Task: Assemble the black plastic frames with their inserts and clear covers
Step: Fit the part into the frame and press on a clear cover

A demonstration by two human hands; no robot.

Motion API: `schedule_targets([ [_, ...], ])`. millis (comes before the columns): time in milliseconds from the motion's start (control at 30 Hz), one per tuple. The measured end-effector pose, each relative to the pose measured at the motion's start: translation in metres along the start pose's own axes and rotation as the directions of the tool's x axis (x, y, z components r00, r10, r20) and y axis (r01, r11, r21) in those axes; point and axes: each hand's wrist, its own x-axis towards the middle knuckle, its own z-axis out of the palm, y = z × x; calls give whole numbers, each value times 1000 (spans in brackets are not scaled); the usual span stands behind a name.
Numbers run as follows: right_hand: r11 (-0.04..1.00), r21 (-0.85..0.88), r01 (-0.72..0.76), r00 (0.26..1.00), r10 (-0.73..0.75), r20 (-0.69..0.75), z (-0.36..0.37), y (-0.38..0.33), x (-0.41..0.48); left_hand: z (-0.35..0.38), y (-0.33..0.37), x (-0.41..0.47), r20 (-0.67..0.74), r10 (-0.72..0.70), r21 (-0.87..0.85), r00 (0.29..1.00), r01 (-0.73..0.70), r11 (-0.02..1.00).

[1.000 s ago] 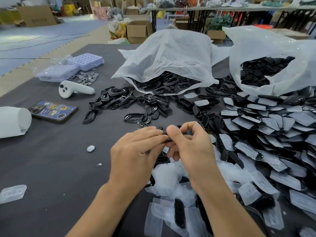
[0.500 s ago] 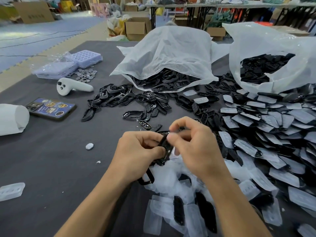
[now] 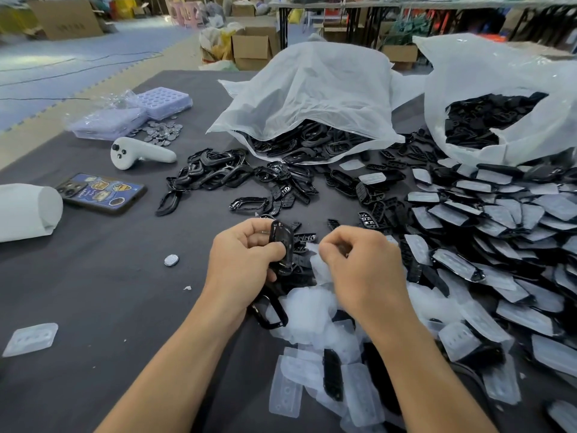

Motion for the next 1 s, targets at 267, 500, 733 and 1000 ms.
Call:
schedule_targets([
  [267, 763, 636, -111, 992, 42, 123, -3, -5, 3, 6, 9, -14, 365, 16, -138, 931, 37, 990],
  [500, 686, 706, -177, 983, 92, 158, -3, -10, 4, 6, 6, -11, 318, 4, -221, 948, 70, 973],
  [733, 568, 792, -225, 974, 127, 187, -13, -14, 2, 2, 7, -5, 197, -14, -277, 980, 70, 958],
  [1000, 554, 800, -229, 972, 96, 212, -11, -9, 2, 3, 5, -4, 175, -10, -261, 984, 57, 964],
])
